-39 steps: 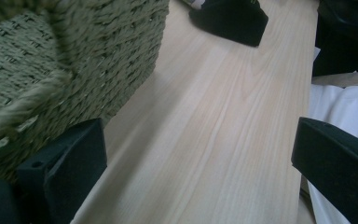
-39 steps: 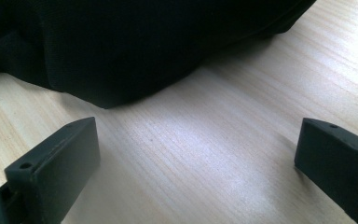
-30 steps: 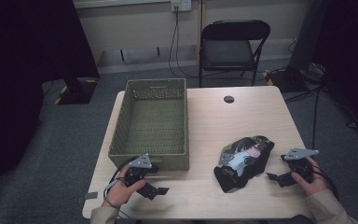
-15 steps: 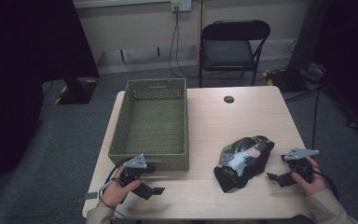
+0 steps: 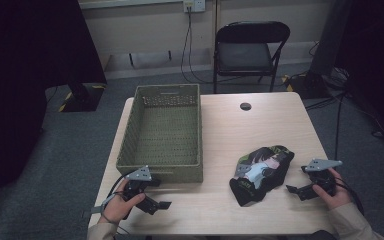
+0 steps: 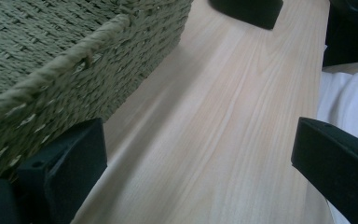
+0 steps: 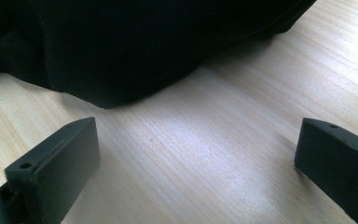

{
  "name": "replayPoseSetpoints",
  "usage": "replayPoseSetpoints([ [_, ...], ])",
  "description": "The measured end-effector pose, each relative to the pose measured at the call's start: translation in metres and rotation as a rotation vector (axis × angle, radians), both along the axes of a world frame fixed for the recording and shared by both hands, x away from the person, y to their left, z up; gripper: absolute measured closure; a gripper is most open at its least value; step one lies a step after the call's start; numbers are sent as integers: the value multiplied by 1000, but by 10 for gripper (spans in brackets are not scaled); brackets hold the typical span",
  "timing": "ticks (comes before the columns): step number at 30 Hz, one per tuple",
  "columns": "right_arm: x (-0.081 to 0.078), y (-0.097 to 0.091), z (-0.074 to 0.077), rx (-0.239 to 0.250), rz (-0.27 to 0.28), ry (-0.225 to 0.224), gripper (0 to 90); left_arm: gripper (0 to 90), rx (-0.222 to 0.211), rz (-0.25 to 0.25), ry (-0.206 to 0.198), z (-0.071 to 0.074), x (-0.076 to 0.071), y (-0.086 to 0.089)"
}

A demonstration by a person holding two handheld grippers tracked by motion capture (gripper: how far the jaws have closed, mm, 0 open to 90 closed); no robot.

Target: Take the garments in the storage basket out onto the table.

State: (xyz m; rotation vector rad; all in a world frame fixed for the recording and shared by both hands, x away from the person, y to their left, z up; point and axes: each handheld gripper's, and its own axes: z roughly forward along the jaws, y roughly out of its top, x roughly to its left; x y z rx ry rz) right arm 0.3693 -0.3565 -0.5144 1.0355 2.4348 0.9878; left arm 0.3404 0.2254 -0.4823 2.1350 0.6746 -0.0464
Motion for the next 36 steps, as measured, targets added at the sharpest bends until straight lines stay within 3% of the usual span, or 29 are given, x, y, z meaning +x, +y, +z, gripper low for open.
replayPoseSetpoints([
  [8,0,0,0,0,0,0,0,27,-10,24,9,-2,0,8],
  [20,0,0,0,0,0,0,0,26,26,66,19,-10,1,18],
  [29,0,0,0,0,0,0,0,26,116,97,11,-17,1,24],
  [36,0,0,0,0,0,0,0,27,149,114,0,-22,1,30],
])
